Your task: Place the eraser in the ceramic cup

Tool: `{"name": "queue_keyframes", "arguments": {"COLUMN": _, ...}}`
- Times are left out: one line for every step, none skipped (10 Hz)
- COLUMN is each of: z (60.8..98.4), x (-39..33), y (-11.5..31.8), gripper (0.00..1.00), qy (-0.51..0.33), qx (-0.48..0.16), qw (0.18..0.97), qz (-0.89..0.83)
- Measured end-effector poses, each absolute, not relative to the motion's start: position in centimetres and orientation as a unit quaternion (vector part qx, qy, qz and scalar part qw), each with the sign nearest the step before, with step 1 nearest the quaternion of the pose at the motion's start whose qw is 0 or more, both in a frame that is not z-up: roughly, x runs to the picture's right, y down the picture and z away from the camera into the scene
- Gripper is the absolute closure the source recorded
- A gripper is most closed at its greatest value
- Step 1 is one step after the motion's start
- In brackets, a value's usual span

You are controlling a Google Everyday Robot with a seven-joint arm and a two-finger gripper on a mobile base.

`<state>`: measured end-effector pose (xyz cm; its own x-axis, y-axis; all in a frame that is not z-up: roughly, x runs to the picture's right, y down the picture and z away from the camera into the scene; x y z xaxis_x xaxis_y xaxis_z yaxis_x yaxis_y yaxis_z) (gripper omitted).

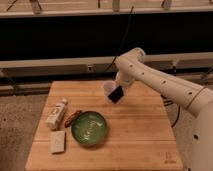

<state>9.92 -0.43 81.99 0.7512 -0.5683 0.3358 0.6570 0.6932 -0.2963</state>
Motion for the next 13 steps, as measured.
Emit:
{"name": "queue_keyframes", "arguments": {"z": 82.0, "x": 9.5, "y": -1.2, "gripper": 0.95, "qy": -0.108, "qx": -0.198, "qw": 0.913, "qz": -0.34}}
{"name": "queue_keyframes", "arguments": {"z": 82.0, "x": 9.3, "y": -1.6, "gripper": 0.95, "qy": -0.107, "qx": -0.195, "qw": 0.913, "qz": -0.342}}
{"name": "queue_keyframes", "arguments": {"z": 82.2, "x": 9.3, "y": -1.9, "gripper": 0.95, "qy": -0.106, "qx": -0.193, "qw": 0.913, "qz": -0.343}}
{"name": "queue_keyframes", "arguments": {"z": 82.5, "x": 9.2, "y": -2.4, "gripper": 0.95, "qy": -0.104, "qx": -0.191, "qw": 0.913, "qz": -0.345}}
{"name": "queue_keyframes", "arguments": {"z": 83.0, "x": 8.6, "y": -3.1, "gripper": 0.95, "qy": -0.106, "qx": -0.188, "qw": 0.912, "qz": -0.348}}
{"name": "queue_keyframes", "arguments": {"z": 83.1, "x": 8.6, "y": -3.2, "gripper": 0.95, "qy": -0.106, "qx": -0.188, "qw": 0.912, "qz": -0.349}}
{"name": "queue_keyframes", "arguments": {"z": 83.2, "x": 8.7, "y": -3.3, "gripper": 0.95, "qy": -0.105, "qx": -0.188, "qw": 0.911, "qz": -0.351}}
{"name": "queue_keyframes", "arguments": {"z": 83.5, "x": 8.7, "y": -3.7, "gripper": 0.95, "qy": -0.104, "qx": -0.186, "qw": 0.911, "qz": -0.354}}
{"name": "queue_keyframes", "arguments": {"z": 83.9, "x": 8.2, "y": -4.2, "gripper": 0.95, "qy": -0.107, "qx": -0.185, "qw": 0.909, "qz": -0.357}}
{"name": "queue_keyframes", "arguments": {"z": 84.1, "x": 8.0, "y": -4.4, "gripper": 0.95, "qy": -0.108, "qx": -0.185, "qw": 0.909, "qz": -0.359}}
{"name": "queue_keyframes", "arguments": {"z": 84.2, "x": 8.0, "y": -4.6, "gripper": 0.95, "qy": -0.107, "qx": -0.185, "qw": 0.908, "qz": -0.359}}
{"name": "queue_keyframes", "arguments": {"z": 84.4, "x": 7.9, "y": -4.8, "gripper": 0.95, "qy": -0.107, "qx": -0.184, "qw": 0.907, "qz": -0.363}}
{"name": "queue_keyframes", "arguments": {"z": 84.5, "x": 7.5, "y": -4.9, "gripper": 0.95, "qy": -0.109, "qx": -0.182, "qw": 0.906, "qz": -0.366}}
